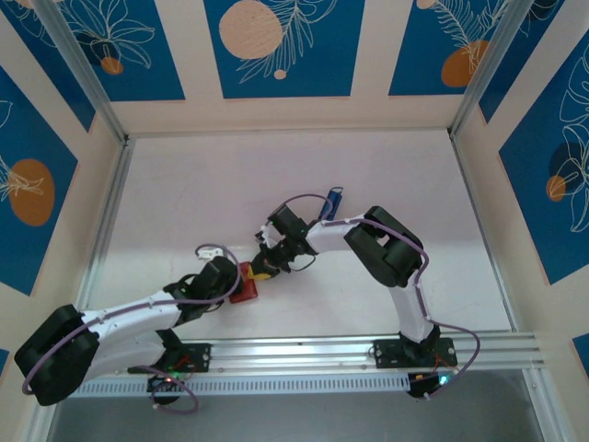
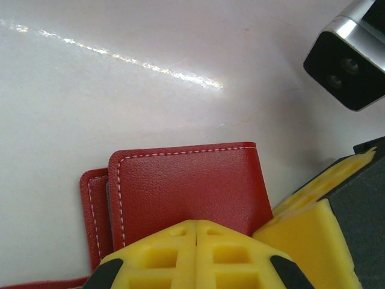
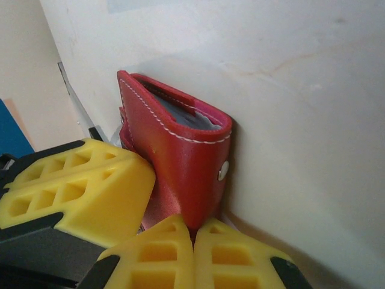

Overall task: Put the credit cards into the card holder
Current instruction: Turn over the card holder at the center of the table.

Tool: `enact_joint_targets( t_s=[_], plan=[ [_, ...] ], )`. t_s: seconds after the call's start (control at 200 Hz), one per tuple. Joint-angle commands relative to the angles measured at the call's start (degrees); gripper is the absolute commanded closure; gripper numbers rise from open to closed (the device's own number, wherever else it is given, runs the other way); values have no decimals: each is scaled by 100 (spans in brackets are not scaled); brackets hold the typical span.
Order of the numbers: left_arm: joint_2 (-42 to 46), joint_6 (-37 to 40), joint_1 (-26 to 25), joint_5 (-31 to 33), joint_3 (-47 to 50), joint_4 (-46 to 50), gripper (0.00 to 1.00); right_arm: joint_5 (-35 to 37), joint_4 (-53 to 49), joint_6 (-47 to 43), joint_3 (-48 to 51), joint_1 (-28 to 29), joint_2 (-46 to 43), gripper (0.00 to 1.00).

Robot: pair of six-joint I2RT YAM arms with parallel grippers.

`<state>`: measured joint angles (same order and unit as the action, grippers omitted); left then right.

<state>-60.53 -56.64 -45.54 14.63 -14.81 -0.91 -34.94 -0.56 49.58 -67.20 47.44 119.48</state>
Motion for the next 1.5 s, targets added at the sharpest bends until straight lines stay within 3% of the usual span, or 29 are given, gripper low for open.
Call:
enact_joint_targets(
  t_s=[0.0,0.2,0.385,0.52,0.685,0.9,1.05,1.155,1.345,1.496],
  plan=[
    [-98,107,-17,-535,214,1332,96,-456,401,-8,126,333,-197,100],
    [831,704,-17,-379,-431,2151,85,-149,-180,-369,199,21,-1039,100],
    [1380,738,-19,-285,-876,2766,81,455,-1221,-823,308,-457,-1874,100],
    [1435,775,-16,-127,-997,3030,79,1813,-3048,-1432,-45,-586,-2340,100],
    [1323,786,-2,-171,-973,2909,79,3799,-4869,-1564,-364,-622,-2793,100],
    [1109,795,0,-283,-1001,2693,80,5915,-6287,-1161,-553,-528,-3106,100],
    [1106,826,0,-323,-1059,2700,80,6933,-6955,-845,-887,-156,-2618,100],
    [1194,831,-3,-287,-1107,2836,80,7152,-7148,-672,-1242,248,-1995,100],
    [1451,771,-1,-148,-1151,3132,80,6700,-7004,-663,-2131,952,-807,100],
    [1560,701,-7,5,-1214,3355,80,5976,-6563,-1122,-2816,1358,-373,77]
  ],
)
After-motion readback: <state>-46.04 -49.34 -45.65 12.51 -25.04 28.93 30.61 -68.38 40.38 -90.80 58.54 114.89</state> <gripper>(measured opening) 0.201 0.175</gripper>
